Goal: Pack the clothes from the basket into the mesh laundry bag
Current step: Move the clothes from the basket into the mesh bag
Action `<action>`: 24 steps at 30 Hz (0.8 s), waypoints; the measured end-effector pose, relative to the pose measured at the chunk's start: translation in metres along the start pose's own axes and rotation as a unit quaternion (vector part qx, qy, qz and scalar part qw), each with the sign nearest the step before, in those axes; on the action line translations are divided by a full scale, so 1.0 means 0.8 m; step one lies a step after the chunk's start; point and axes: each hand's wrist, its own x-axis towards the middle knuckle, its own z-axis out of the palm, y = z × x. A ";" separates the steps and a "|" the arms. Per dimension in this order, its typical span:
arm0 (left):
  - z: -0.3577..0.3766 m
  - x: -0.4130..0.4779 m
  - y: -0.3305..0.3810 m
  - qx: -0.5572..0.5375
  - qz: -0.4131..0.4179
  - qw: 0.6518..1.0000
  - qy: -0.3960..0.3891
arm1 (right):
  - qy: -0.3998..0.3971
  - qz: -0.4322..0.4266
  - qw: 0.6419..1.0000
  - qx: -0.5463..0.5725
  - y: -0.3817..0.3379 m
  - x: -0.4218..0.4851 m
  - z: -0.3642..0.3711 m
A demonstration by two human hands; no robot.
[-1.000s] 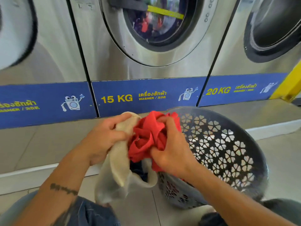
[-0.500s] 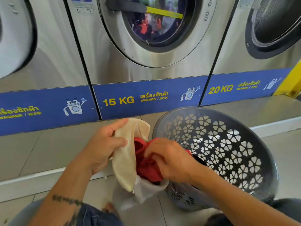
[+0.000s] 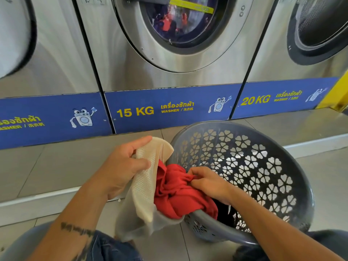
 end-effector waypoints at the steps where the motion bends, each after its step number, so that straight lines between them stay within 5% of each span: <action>1: 0.002 -0.001 -0.001 0.007 0.003 1.000 0.000 | 0.010 -0.008 1.000 -0.015 -0.005 -0.002 0.002; 8: 0.004 -0.008 0.003 -0.003 0.017 1.000 -0.013 | 0.211 -0.197 0.953 -0.089 -0.085 -0.035 0.049; 10: 0.004 -0.011 0.008 -0.045 0.020 0.998 -0.027 | 0.192 -0.256 0.941 -0.106 -0.091 -0.041 0.072; 13: -0.006 -0.018 0.015 -0.088 0.027 0.995 -0.027 | 0.039 -0.297 0.916 -0.266 -0.082 -0.041 0.089; 16: -0.018 -0.025 0.019 -0.116 0.042 0.992 -0.030 | -0.035 -0.297 0.897 -0.325 -0.082 -0.043 0.085; 21: -0.027 -0.027 0.022 -0.137 0.051 0.989 -0.029 | 0.096 -0.240 0.949 -0.179 -0.091 -0.042 0.025; 24: -0.023 -0.025 0.018 -0.125 0.044 0.990 -0.036 | -0.063 -0.067 0.985 -0.148 -0.058 -0.046 -0.012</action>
